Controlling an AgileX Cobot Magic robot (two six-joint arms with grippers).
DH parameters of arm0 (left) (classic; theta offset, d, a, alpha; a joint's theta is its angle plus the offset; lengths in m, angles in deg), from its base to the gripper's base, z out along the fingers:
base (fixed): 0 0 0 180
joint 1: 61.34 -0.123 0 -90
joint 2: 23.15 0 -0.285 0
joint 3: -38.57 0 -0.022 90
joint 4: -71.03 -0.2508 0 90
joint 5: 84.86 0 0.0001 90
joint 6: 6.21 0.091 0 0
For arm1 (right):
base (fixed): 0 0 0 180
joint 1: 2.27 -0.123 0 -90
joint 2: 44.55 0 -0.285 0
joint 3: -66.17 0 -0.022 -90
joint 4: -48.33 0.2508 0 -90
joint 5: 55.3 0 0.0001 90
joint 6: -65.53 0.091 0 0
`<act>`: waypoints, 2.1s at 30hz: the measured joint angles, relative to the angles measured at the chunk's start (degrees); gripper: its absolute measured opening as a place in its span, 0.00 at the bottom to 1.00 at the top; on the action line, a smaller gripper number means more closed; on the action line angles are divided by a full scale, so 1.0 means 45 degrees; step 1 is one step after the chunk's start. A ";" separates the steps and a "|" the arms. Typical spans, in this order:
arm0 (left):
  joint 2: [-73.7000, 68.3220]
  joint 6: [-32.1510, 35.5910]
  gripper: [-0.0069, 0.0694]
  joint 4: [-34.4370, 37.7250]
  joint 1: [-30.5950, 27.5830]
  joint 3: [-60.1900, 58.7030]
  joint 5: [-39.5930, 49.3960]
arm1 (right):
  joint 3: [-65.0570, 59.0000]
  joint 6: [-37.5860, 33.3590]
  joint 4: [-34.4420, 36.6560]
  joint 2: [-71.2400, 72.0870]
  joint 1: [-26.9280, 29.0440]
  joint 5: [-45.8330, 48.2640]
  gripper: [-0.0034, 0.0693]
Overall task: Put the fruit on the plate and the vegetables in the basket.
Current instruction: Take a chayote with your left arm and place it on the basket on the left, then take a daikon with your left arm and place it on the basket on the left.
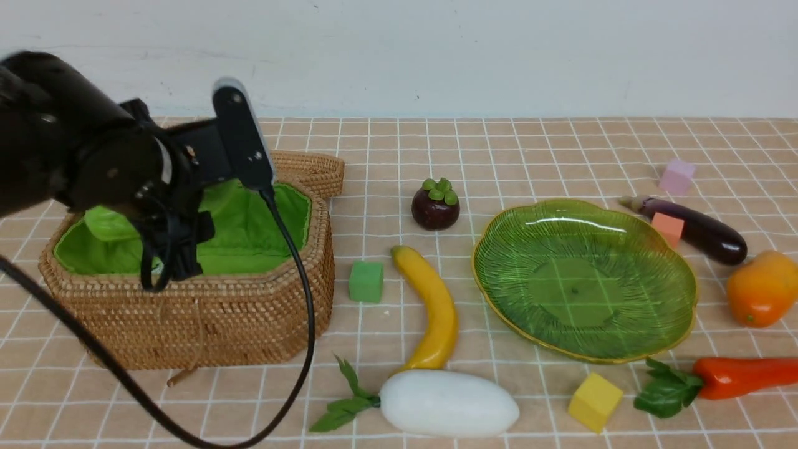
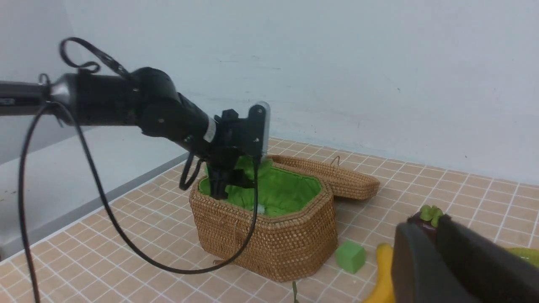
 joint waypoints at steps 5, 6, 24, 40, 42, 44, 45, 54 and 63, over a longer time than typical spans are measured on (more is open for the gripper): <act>-0.0124 0.0011 0.87 -0.0496 0.0000 0.0025 -0.0121 | 0.0000 0.0000 0.0000 0.0000 0.0000 0.0412 0.18; -0.0124 -0.0096 0.91 -0.0530 0.0000 0.0058 -0.0134 | 0.0000 0.0000 0.0000 0.0000 0.0000 0.0462 0.18; -0.0168 -0.0682 0.37 0.7502 0.5435 0.0642 0.2274 | 0.1709 0.1737 -0.2342 -0.0352 -0.0038 0.6060 0.19; -0.5356 0.5146 0.85 0.6996 0.6315 0.2032 0.0320 | 0.1733 0.1898 -0.1476 -0.0352 -0.0038 0.6994 0.20; -0.5530 0.5204 0.81 0.7002 0.6315 0.2042 0.0264 | 0.1733 0.1910 -0.1412 -0.0352 -0.0038 0.6994 0.20; -0.5615 0.5147 0.77 0.6966 0.6315 0.2147 -0.0085 | 0.1733 0.1910 -0.1238 -0.0352 -0.0038 0.6994 0.20; -0.5615 0.5051 0.77 0.6966 0.6315 0.2147 -0.0108 | 0.1733 0.1910 -0.1175 -0.0352 -0.0038 0.6994 0.20; -0.3623 0.2936 0.77 0.6275 0.6292 0.2161 0.0859 | 0.1738 0.1910 -0.1145 -0.0352 -0.0038 0.6888 0.20; 0.0171 0.0322 0.77 0.2286 0.3707 0.2513 0.2021 | 0.1738 0.1920 -0.1774 -0.0352 -0.0038 0.4024 0.21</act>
